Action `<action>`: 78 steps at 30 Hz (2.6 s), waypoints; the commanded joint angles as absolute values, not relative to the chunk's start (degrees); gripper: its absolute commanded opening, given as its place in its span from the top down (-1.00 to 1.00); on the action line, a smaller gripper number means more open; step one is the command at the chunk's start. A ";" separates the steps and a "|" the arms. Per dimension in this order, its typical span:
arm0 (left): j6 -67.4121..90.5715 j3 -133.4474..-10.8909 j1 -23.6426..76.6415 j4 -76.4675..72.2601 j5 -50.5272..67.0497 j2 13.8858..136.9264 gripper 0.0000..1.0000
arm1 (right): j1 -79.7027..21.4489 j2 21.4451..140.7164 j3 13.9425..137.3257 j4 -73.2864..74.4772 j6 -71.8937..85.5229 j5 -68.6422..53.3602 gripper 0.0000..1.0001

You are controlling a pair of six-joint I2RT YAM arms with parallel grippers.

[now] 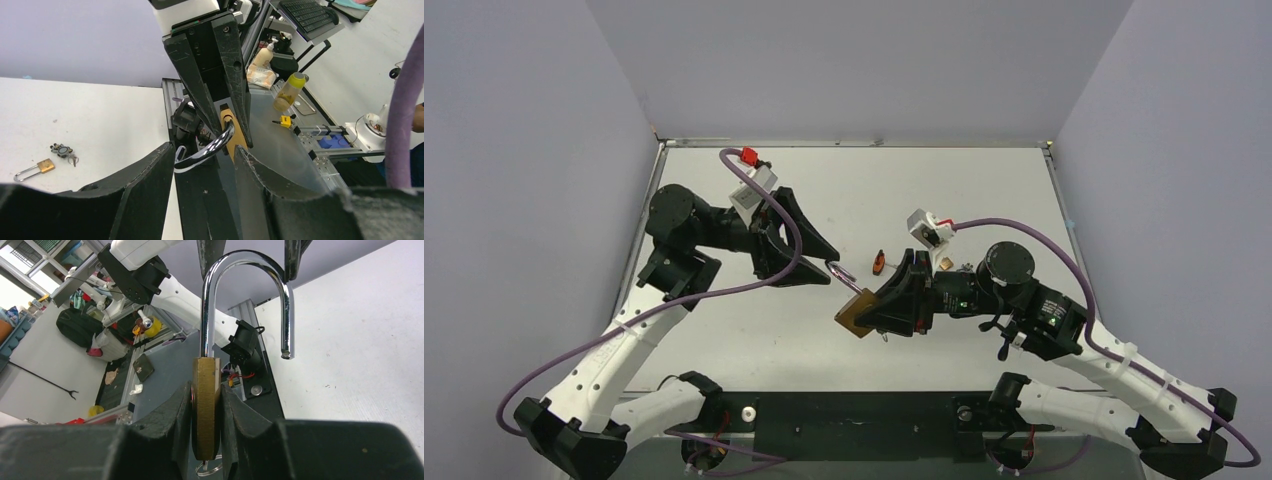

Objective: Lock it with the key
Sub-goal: Lock the lock.

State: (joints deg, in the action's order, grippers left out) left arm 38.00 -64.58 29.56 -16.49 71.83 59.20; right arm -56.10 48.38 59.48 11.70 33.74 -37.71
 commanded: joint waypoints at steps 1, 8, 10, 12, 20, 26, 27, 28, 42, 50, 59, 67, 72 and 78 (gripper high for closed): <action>35.57 -66.76 31.26 -15.58 72.45 59.23 0.13 | -56.51 47.60 62.18 4.03 34.43 -35.15 1.00; 34.22 -66.83 31.99 -12.85 71.99 58.61 0.38 | -56.38 47.58 61.94 5.27 33.49 -32.67 1.00; 33.75 -67.06 31.98 -11.65 71.68 58.40 0.45 | -56.42 47.46 61.67 5.84 33.03 -31.77 1.00; 32.85 -67.58 31.99 -9.37 71.14 58.34 0.53 | -56.40 47.43 61.48 6.22 32.67 -30.89 1.00; 32.61 -68.80 32.64 -3.19 62.25 58.25 1.00 | -56.41 47.47 61.55 9.43 28.06 -24.32 1.00; 34.87 -69.74 34.00 -3.09 49.34 55.42 1.00 | -56.22 47.01 61.59 5.19 25.66 -19.42 0.09; 35.23 -70.11 34.14 -3.13 46.52 54.86 1.00 | -56.07 47.04 61.47 3.36 25.62 -19.33 0.00; 35.66 -70.77 34.21 -3.20 45.10 54.63 1.00 | -55.94 47.12 61.33 2.60 25.60 -19.31 -0.15; 36.56 -81.04 35.36 -1.62 28.30 54.84 1.00 | -36.45 56.76 60.24 -37.16 45.70 -47.05 -0.59; 38.53 -87.27 35.77 -0.09 21.63 57.36 1.00 | -35.93 64.79 65.91 -46.79 50.77 -49.33 -0.60; 39.70 -88.45 35.86 -1.37 19.01 58.54 1.00 | -35.98 70.63 65.57 -63.71 63.19 -46.58 -0.31; 40.14 -87.01 35.86 -2.53 17.81 58.25 1.00 | -36.29 71.69 63.81 -67.64 66.36 -44.17 0.07; 40.25 -86.31 35.86 -3.59 17.55 58.05 1.00 | -36.78 71.84 63.09 -65.57 64.98 -43.97 0.11; 40.35 -85.84 35.91 -4.14 17.46 58.16 1.00 | -37.51 71.72 62.52 -63.04 62.90 -43.11 0.10</action>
